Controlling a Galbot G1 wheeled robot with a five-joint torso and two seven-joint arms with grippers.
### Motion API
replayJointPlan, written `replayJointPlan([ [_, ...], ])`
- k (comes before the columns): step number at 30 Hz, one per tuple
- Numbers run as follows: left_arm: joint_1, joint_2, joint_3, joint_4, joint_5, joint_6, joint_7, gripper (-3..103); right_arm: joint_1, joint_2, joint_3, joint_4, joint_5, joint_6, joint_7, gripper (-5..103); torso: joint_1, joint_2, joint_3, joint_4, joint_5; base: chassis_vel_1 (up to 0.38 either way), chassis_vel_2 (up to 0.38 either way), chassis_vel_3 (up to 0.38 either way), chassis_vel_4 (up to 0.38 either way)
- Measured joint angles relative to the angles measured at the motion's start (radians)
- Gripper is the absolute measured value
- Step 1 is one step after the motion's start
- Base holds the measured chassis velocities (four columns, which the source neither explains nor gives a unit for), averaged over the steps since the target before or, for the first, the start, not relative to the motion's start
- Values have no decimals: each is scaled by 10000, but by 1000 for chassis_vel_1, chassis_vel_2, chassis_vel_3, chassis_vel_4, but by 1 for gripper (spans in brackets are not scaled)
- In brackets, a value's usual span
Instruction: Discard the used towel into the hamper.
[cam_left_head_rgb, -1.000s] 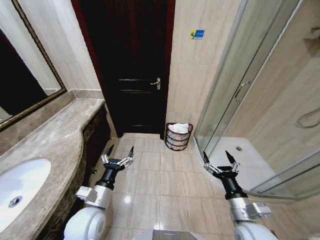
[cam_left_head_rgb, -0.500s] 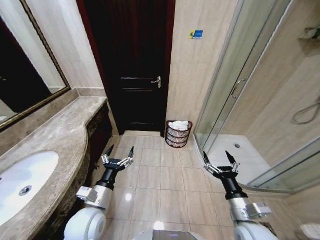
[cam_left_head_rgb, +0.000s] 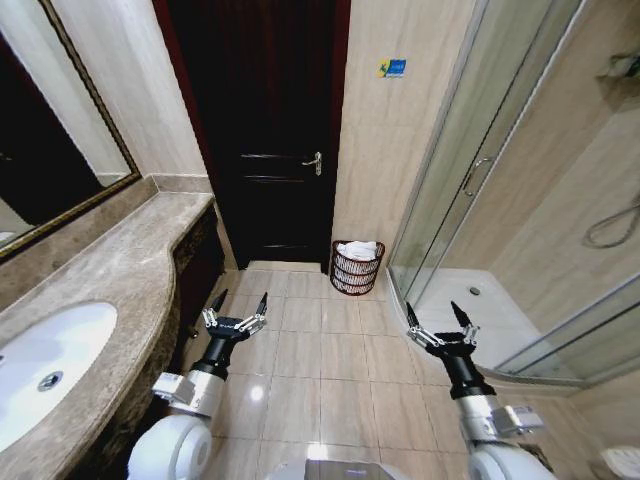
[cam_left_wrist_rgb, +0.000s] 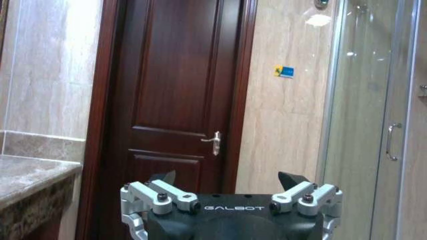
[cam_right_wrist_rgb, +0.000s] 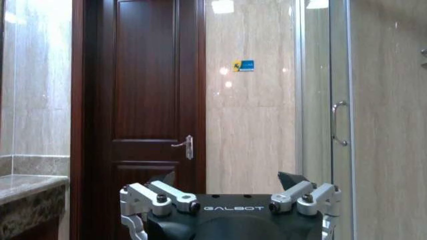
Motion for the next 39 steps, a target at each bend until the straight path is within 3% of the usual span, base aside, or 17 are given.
replayJointPlan([
  [39,0,0,0,0,0,0,0,100,0,0,0,0,0,0,0,100,-3,0,0,0,0,24,-23,-23,24],
])
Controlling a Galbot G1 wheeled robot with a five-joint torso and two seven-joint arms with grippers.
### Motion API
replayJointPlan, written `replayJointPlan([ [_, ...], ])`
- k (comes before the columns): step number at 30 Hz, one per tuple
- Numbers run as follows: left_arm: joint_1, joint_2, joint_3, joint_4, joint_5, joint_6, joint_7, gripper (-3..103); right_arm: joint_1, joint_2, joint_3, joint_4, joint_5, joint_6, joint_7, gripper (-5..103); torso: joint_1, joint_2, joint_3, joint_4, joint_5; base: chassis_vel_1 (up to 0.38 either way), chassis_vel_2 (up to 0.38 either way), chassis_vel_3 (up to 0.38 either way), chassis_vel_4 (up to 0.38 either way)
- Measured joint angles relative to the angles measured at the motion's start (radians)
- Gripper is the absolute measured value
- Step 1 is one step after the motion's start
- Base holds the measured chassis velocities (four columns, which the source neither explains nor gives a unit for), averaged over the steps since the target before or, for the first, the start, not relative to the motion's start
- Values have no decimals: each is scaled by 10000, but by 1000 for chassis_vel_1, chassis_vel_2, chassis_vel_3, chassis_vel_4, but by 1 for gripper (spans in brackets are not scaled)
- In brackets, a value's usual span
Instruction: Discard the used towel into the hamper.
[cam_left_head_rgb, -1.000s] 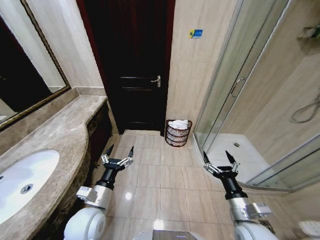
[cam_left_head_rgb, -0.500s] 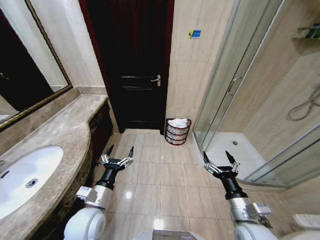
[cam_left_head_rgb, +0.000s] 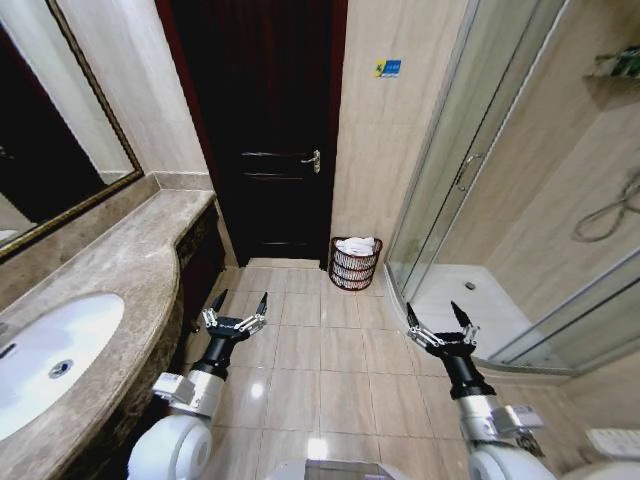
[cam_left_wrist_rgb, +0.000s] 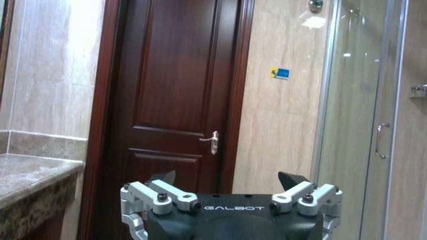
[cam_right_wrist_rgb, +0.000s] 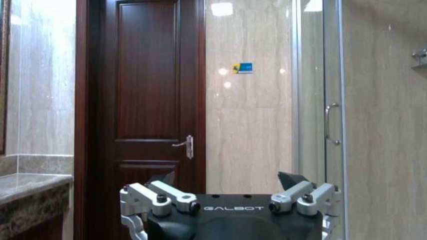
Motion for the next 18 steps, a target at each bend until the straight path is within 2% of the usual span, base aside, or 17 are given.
replayJointPlan([
  [18,0,0,0,0,0,0,0,100,0,0,0,0,0,0,0,100,0,0,0,0,0,0,0,0,0],
])
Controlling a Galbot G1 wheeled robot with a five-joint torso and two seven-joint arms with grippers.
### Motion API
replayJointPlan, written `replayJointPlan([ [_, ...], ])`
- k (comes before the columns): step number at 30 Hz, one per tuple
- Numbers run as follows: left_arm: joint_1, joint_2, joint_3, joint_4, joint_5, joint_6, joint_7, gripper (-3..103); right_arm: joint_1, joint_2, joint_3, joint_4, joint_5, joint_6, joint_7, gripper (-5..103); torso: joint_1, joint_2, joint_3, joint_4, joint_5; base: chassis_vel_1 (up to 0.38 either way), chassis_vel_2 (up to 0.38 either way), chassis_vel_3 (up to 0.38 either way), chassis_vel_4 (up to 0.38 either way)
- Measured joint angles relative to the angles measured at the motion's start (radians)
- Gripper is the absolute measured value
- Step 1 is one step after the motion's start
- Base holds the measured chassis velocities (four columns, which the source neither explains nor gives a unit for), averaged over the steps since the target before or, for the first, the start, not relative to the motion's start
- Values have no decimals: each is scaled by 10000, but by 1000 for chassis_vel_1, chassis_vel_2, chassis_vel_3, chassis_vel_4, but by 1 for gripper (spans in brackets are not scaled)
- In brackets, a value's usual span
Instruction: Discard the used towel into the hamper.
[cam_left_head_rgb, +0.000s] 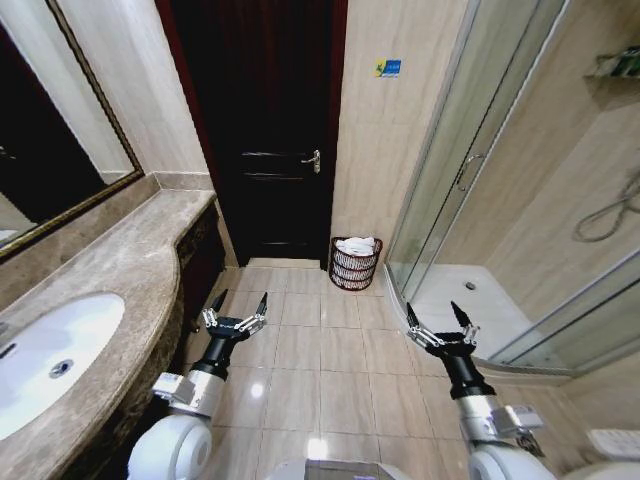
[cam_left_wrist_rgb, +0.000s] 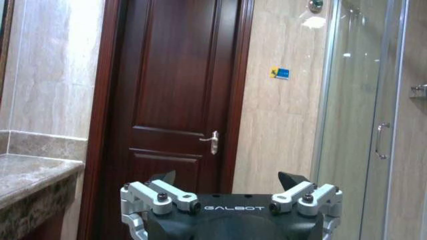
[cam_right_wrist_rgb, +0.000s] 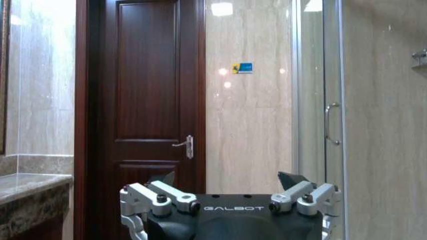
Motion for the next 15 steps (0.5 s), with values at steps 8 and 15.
replayJointPlan([
  [8,0,0,0,0,0,0,0,100,0,0,0,0,0,0,1,100,0,0,0,0,0,0,0,0,0],
  [15,0,0,0,0,0,0,0,100,0,0,0,0,0,0,0,100,0,0,0,0,0,0,0,0,0],
])
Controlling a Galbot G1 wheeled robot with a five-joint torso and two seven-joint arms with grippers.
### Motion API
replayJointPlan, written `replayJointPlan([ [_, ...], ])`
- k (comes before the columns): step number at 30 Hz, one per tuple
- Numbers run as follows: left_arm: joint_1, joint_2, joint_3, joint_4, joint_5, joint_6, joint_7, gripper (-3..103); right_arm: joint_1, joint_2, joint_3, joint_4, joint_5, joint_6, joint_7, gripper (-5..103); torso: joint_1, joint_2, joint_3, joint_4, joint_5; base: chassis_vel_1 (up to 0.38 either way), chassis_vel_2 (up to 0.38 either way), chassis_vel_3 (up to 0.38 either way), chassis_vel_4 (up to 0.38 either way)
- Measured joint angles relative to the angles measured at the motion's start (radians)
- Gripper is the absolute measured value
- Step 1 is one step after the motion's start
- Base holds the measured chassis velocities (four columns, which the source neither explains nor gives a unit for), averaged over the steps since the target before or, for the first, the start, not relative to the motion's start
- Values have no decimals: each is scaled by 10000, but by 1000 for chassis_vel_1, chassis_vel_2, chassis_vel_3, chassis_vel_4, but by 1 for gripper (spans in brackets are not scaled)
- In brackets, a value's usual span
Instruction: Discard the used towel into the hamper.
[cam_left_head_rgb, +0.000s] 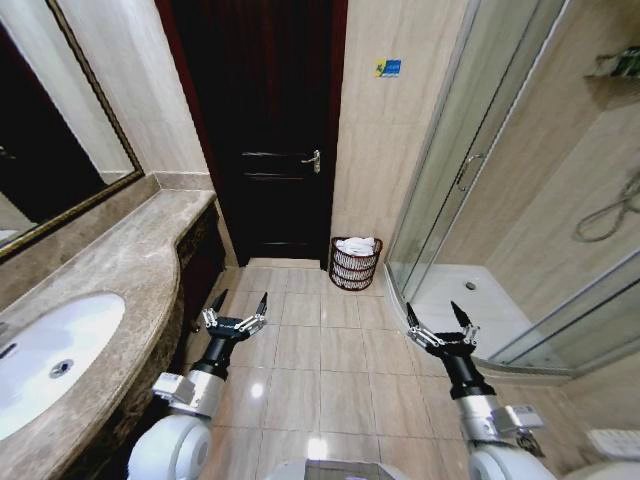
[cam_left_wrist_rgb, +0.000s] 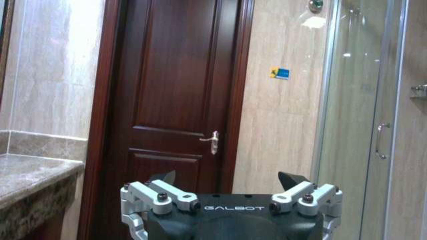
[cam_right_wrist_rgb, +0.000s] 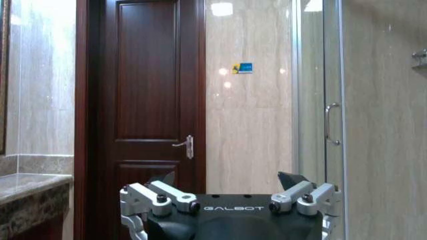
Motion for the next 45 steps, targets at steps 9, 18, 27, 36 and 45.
replayJointPlan([
  [9,0,0,0,0,0,0,0,100,0,0,0,0,0,0,0,100,0,0,0,0,0,0,0,0,0],
  [18,0,0,0,0,0,0,0,100,0,0,0,0,0,0,0,100,0,0,0,0,0,0,0,0,0],
  [27,0,0,0,0,0,-1,0,100,0,0,0,0,0,0,0,100,0,0,0,0,0,0,0,0,0],
  [36,0,0,0,0,0,0,0,100,0,0,0,0,0,0,0,100,0,0,0,0,0,0,0,0,0],
  [45,0,0,0,0,0,0,0,100,0,0,0,0,0,0,0,100,0,0,0,0,0,0,0,0,0],
])
